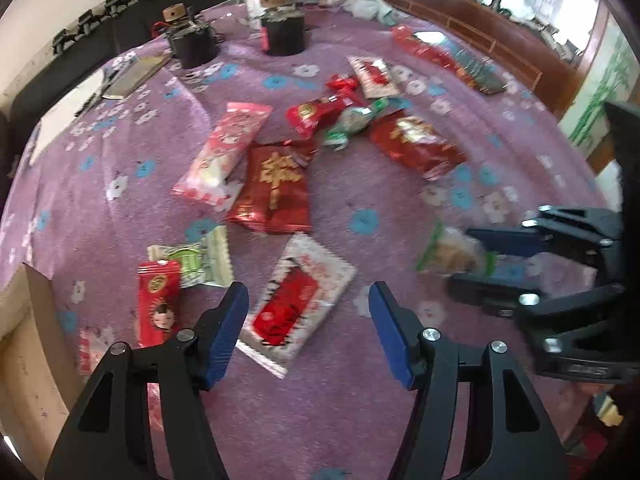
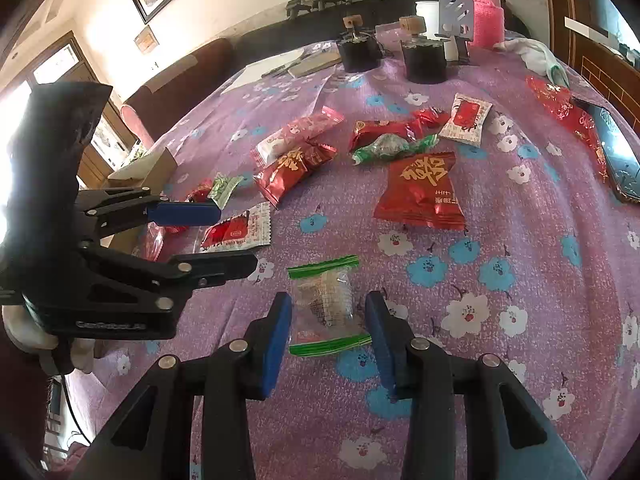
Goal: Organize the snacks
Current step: 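Grasp the white-and-red wrapper with the left gripper while the right grasps the clear zip bag, then carry both packets to the cardboard box and open both grippers to drop them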
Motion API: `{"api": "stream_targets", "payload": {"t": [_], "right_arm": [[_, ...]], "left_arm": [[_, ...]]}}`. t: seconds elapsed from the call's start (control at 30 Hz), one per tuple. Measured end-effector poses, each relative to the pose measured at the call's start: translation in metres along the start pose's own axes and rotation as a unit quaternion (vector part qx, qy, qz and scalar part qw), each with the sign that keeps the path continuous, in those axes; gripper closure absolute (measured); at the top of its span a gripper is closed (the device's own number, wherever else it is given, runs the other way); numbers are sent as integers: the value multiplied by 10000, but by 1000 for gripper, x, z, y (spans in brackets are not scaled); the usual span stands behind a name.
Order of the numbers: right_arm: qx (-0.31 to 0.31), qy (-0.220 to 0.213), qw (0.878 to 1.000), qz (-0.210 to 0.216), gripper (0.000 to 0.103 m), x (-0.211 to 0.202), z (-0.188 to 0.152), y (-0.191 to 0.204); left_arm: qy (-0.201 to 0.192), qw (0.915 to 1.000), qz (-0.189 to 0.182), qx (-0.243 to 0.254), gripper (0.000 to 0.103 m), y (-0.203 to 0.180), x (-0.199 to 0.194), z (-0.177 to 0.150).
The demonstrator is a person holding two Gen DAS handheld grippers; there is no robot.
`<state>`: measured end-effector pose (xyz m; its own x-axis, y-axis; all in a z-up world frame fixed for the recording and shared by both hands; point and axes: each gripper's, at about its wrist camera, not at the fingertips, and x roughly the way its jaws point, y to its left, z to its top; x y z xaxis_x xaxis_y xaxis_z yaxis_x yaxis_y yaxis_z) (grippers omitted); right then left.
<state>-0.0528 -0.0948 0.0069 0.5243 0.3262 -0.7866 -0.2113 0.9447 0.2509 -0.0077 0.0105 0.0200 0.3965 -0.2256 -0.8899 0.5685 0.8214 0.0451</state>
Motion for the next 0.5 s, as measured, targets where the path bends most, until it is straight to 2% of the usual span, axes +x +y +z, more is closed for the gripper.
{"api": "stream_targets", "payload": {"t": [0.03,0.07,0.17,0.23,0.37,0.5], "right_arm": [[1,-5,10000,-3,63,0,0,0],[0,-5,10000,-5,63,0,0,0],[-21,-19,10000,-5,63,0,0,1],[-39,-31,10000,-18,63,0,-1,1],[-87,-53,9999,-94,64,0,-1,3],[69,-57,9999,73,64,-3,-2,-2]], "left_arm": [[-4,9999,110,43,39,0,4,-1],[-127,9999,61,28,40,0,3,-1],[-107,9998,-96,-127,44,6,5,-2],[-134,9997,-111,-168,71,5,3,-2],[-139,9997,50,-188,72,-1,-2,-8],[-331,9972,-179,-644,72,6,-16,-16]]}}
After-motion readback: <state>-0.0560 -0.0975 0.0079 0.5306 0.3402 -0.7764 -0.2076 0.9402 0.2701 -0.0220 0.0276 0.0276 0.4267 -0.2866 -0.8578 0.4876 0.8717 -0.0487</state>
